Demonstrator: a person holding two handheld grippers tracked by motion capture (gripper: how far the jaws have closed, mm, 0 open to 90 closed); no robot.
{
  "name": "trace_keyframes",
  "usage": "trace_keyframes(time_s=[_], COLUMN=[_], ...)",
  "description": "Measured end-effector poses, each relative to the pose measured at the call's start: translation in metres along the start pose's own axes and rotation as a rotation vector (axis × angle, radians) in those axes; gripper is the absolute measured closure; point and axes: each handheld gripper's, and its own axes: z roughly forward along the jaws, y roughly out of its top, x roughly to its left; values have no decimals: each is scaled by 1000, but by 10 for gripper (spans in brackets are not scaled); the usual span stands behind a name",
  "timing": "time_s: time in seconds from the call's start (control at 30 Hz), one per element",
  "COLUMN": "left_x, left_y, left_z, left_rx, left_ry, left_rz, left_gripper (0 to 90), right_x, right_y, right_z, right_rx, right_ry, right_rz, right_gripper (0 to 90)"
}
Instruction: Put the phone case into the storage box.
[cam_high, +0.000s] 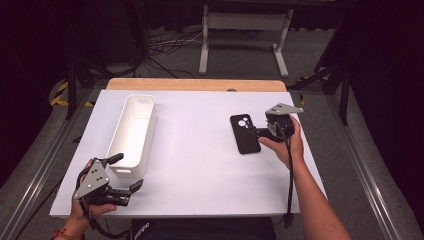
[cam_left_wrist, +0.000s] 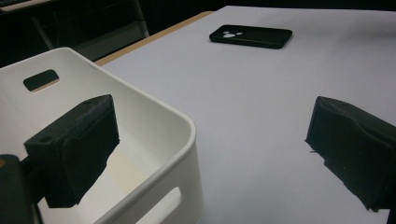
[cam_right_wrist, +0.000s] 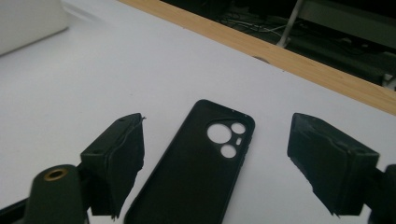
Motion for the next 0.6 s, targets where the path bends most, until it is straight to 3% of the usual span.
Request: trace_keyframes(time_s=[0.13, 0.17, 0.27, 0.4, 0.6], left_x=[0, 1, 1, 0, 0], left_y=[0, 1, 0, 0, 0], left_z=[1, 2, 4, 4, 5], left_rx=[9, 3, 1, 11, 10], left_ry=[-10, -8, -15, -17, -21], left_rz=[0, 6, 2, 6, 9], left_gripper=[31, 31, 31, 31, 32], right_x=[-6, -11, -18, -27, -39], right_y=[5, 7, 9, 10, 8], right_z=[16, 28, 40, 58, 78], right_rx=[29, 60, 64, 107, 143], right_ry=[-19, -14, -16, -33, -47], right_rz=[-8, 12, 31, 50, 94], right_gripper=[223, 230, 235, 241, 307])
